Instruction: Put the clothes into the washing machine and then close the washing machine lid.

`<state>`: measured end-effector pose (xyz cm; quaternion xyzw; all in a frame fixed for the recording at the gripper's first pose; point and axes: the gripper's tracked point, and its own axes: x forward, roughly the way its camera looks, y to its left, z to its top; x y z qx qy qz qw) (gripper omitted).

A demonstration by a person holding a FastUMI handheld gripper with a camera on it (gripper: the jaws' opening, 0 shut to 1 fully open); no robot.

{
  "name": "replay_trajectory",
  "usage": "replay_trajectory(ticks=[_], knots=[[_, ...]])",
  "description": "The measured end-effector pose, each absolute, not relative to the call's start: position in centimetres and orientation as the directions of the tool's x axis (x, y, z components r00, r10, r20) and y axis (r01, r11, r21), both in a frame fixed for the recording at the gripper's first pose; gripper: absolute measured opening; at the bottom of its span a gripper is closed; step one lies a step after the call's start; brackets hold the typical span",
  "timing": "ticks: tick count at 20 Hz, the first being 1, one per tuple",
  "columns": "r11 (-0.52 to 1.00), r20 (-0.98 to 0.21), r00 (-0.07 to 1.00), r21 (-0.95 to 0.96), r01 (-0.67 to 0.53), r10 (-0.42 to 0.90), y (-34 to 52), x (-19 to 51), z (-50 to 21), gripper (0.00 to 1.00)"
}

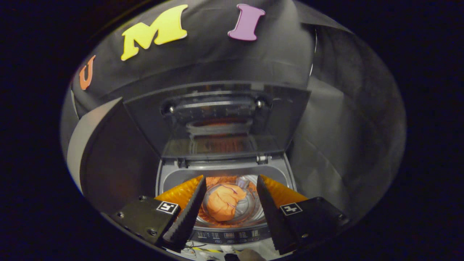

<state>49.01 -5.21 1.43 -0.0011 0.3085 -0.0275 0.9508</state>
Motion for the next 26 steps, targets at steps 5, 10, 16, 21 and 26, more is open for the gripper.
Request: replay_trajectory(ticks=[5, 10, 16, 21, 26], knots=[[1.000, -0.443, 0.896, -0.028, 0.007, -0.018, -3.5, 50.6, 9.7, 0.87], [0.999, -0.326, 0.945, -0.019, -0.036, 0.027, -1.4, 52.9, 17.2, 0.87], [0.999, -0.260, 0.965, -0.010, -0.034, 0.030, -0.5, 56.2, 22.2, 0.96], [0.999, -0.275, 0.961, -0.029, -0.031, 0.022, -0.3, 59.5, 22.7, 0.96], [1.000, -0.321, 0.947, -0.019, -0.020, 0.013, -0.6, 62.3, 21.2, 0.96]])
